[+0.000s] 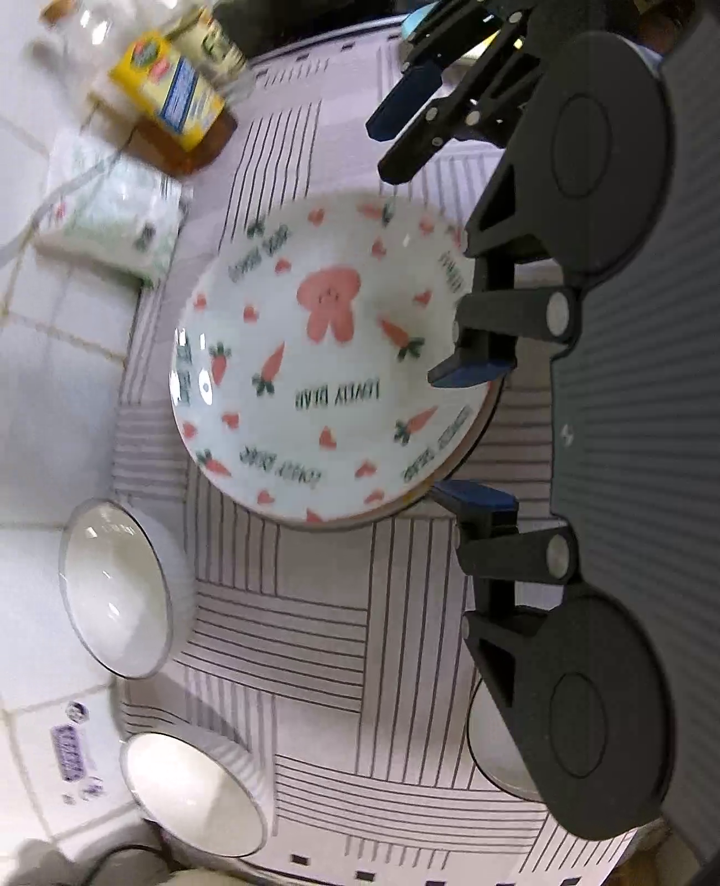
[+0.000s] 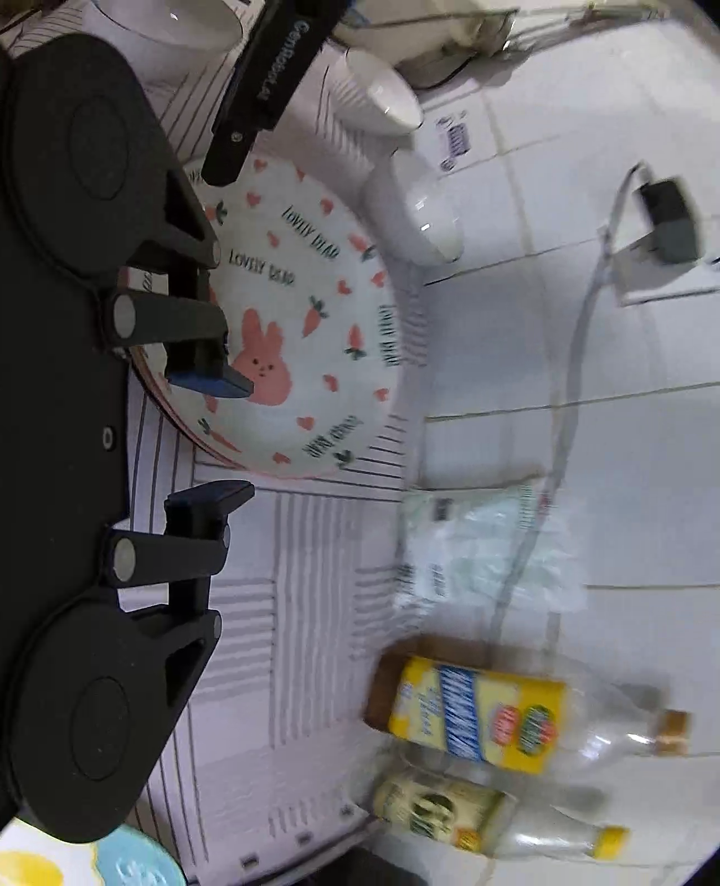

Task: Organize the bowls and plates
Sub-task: 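Move the right gripper to the blue fried-egg plate rim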

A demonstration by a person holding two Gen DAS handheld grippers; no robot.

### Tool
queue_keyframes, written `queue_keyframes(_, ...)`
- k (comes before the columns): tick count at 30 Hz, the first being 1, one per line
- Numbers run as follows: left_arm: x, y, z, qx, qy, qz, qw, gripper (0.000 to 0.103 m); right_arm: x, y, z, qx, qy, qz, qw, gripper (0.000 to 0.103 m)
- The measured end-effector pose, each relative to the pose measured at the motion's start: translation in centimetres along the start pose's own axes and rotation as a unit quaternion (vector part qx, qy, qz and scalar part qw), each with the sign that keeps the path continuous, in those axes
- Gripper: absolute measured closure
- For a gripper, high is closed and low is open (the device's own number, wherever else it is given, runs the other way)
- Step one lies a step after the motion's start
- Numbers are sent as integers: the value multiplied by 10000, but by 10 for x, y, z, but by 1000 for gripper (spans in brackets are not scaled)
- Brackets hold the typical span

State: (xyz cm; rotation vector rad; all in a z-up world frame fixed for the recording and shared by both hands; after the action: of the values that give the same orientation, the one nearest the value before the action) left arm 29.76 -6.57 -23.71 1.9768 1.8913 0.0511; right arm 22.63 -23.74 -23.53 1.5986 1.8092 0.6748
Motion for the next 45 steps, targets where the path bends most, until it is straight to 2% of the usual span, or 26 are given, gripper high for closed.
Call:
queue_keyframes(4,-15,-11,-21,-142,-100,355,9992,62,-8,-3,-34,-264,45,108,9996,53)
queue_keyframes(7,-28,-22,-37,-272,-170,569,9979,60,-20,-10,-67,-519,-349,201,9978,52)
queue_keyframes(10,-42,-35,-51,-317,-249,775,9962,57,-34,-23,-98,-587,-732,338,9950,52)
queue_keyframes(13,-56,-46,-61,-365,-343,939,9943,53,-50,-38,-126,-593,-859,617,9926,52)
queue_keyframes(21,-99,-75,-77,-395,-591,1414,9874,46,-84,-75,-181,-558,-1292,822,9866,47)
queue_keyframes(28,-131,-96,-73,-358,-663,1795,9809,38,-111,-101,-193,-455,-1542,1054,9814,39)
queue_keyframes(38,-175,-116,-53,-258,-750,2211,9720,27,-139,-134,-188,-80,-1843,1152,9761,39)
queue_keyframes(45,-196,-126,-32,-134,-808,2342,9687,24,-162,-158,-179,1,-2115,1318,9684,39)
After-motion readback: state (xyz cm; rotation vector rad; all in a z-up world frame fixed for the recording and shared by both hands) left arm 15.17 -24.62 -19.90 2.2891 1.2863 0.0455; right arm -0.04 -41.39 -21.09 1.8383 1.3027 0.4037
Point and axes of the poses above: each gripper's, at about its wrist camera, not at the fingertips, and z roughly the way its jaws point, x to its left, y to its top, the point moved 8 cm from there along z, roughly the way its jaws point, and after that the axes turned 14 degrees about -z, right-handed, at the moved point
